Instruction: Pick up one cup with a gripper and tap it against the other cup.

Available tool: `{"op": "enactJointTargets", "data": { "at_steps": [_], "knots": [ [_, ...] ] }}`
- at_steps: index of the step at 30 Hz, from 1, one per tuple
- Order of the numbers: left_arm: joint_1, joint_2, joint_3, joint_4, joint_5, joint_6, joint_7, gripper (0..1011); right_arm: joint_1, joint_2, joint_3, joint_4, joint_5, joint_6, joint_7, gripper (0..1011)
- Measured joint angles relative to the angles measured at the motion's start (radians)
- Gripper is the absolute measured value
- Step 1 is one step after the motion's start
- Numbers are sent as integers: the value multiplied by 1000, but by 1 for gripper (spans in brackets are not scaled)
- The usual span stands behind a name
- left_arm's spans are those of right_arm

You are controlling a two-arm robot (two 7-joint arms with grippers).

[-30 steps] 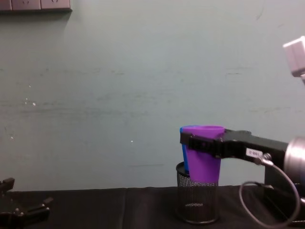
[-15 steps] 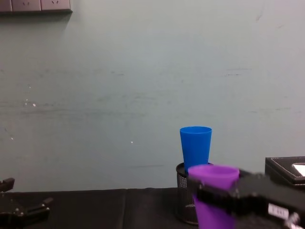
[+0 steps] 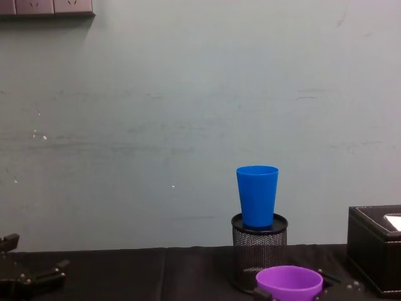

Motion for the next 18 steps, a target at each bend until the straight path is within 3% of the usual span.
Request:
{"op": "enactJointTargets", "data": {
  "at_steps": [5,18],
  "knots": [
    [0,0,0,0,0,0,0,1000,0,-20,6,28,-23,-25,-5,731],
    [0,0,0,0,0,0,0,1000,1,-52,28,69,-31,-45,-2,732]
  ]
}}
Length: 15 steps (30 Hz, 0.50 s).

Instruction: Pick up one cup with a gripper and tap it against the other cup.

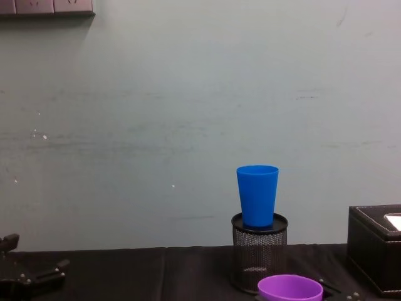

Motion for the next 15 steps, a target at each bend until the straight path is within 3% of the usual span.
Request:
{"op": "enactJointTargets", "data": {
  "at_steps": [6,15],
  "knots": [
    [0,0,0,0,0,0,0,1000,0,2,-2,-2,0,0,0,759],
    [0,0,0,0,0,0,0,1000,1,3,-3,-4,0,1,1,990]
  ]
}}
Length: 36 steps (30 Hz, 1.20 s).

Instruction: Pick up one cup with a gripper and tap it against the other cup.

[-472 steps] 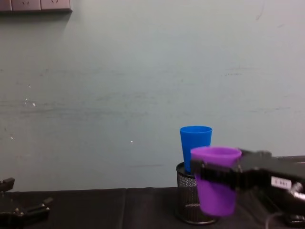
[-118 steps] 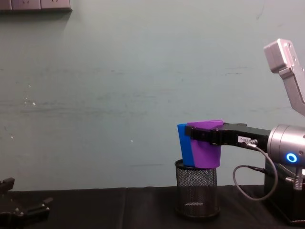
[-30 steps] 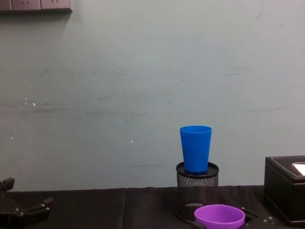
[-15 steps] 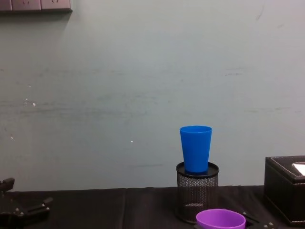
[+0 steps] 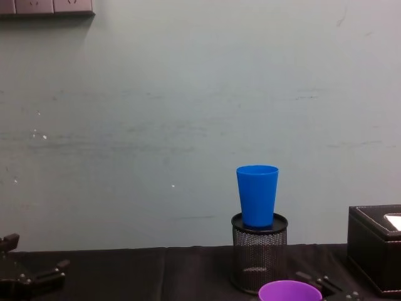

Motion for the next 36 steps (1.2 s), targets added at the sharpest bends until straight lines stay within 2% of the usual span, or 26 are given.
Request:
{"op": "enactJointTargets", "data": {
  "at_steps": [8,12,17,23,24,25,26,29,30,32,36],
  "knots": [
    [0,0,0,0,0,0,0,1000,-2,1,3,-15,-3,2,0,1003],
    [0,0,0,0,0,0,0,1000,-11,2,16,-65,-9,15,-1,1003],
    [0,0,0,0,0,0,0,1000,-38,2,44,-135,-13,41,-39,1003],
    [0,0,0,0,0,0,0,1000,-105,-18,99,-225,-77,68,-174,1003],
    [0,0,0,0,0,0,0,1000,-123,-27,117,-239,-102,73,-222,1003],
    [0,0,0,0,0,0,0,1000,-131,-33,127,-246,-116,78,-245,1003],
    [0,0,0,0,0,0,0,1000,-146,-44,144,-256,-142,94,-300,1003],
    [0,0,0,0,0,0,0,1000,-159,-60,168,-258,-173,125,-359,1003],
    [0,0,0,0,0,0,0,1000,-163,-69,180,-254,-196,145,-394,1003],
    [0,0,0,0,0,0,0,1000,-164,-78,192,-240,-223,169,-429,1002],
    [0,0,0,0,0,0,0,1000,-158,-93,206,-212,-246,188,-452,1003]
  ]
}}
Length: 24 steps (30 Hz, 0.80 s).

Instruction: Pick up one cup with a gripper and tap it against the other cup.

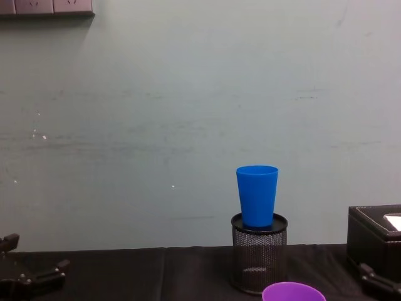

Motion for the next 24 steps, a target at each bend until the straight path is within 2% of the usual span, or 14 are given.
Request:
{"op": "enactJointTargets", "data": {
  "at_steps": [4,24],
  "knots": [
    [0,0,0,0,0,0,0,1000,6,-6,5,18,-8,1,1,1003],
    [0,0,0,0,0,0,0,1000,3,-4,3,10,-7,1,-1,1003]
  ]
}}
